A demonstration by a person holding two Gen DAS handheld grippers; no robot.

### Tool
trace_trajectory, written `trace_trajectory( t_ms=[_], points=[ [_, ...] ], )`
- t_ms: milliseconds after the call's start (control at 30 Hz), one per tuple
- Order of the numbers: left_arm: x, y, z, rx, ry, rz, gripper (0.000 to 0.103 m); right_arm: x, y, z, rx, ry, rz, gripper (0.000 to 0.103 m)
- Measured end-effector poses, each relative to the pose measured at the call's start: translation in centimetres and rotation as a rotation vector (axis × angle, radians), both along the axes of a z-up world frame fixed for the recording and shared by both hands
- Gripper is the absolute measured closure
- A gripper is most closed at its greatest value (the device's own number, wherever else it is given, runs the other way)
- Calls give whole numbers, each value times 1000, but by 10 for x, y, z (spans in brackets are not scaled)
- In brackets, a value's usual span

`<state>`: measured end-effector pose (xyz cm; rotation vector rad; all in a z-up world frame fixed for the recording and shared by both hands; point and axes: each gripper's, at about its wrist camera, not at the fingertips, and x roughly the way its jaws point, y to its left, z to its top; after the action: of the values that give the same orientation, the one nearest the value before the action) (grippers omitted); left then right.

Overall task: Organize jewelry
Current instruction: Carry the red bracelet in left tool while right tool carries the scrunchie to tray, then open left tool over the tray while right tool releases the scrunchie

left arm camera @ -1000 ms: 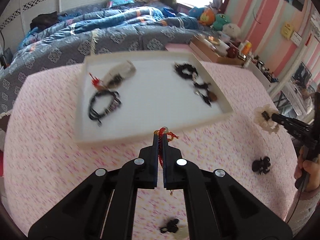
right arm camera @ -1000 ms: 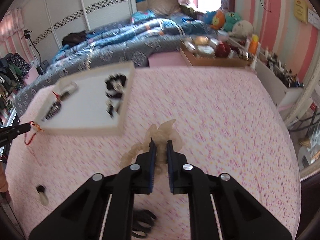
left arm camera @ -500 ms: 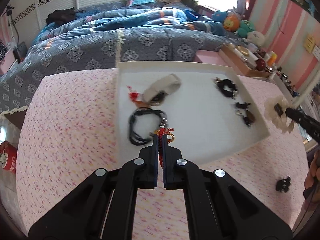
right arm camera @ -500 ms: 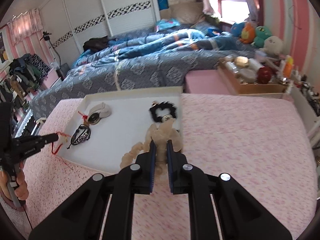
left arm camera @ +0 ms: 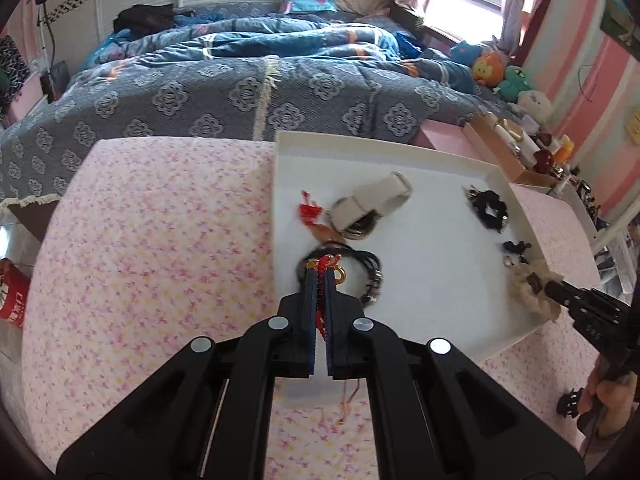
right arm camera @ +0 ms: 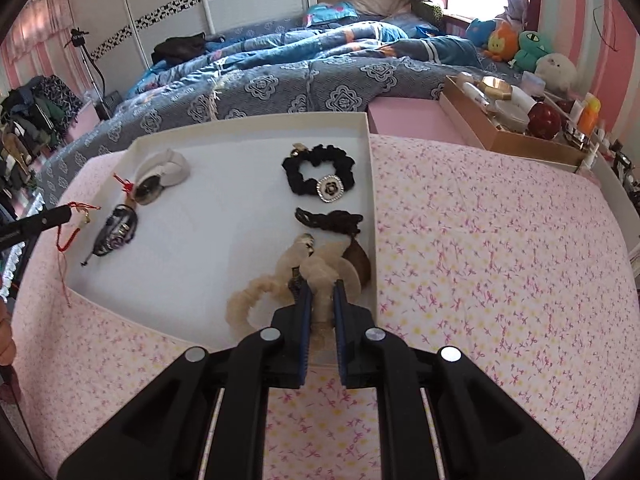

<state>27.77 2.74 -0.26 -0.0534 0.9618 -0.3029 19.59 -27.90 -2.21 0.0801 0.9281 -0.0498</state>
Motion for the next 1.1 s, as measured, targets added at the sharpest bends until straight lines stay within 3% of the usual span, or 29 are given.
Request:
trace_trajectory(
  t_ms=[367, 500, 667, 900, 1000, 1067, 1100],
  points=[
    [-13, -26, 36, 34, -102, -50, 102, 3, 3, -2, -74, 3, -27, 92],
    [-12, -29, 8, 111, -59, -47, 102, 6, 4, -4, -80, 10, -27, 92],
    [-6, -25, -22, 125, 7, -35, 102, 11, 9, -8, -84, 27, -18, 92],
    [-8, -33, -41, 170, 33, -27, 101, 14, 13, -17, -88, 56, -8, 89],
    [-8, -33, -42, 174, 44, -19, 96, 15, 13, -17, -94, 64, -12, 89],
    [-7, -31, -41, 165, 59, -8, 79, 14, 12, -15, -80, 65, -19, 83],
    [-7, -31, -41, 163, 58, -4, 61, 14, 12, -14, -74, 61, -15, 79]
  ],
)
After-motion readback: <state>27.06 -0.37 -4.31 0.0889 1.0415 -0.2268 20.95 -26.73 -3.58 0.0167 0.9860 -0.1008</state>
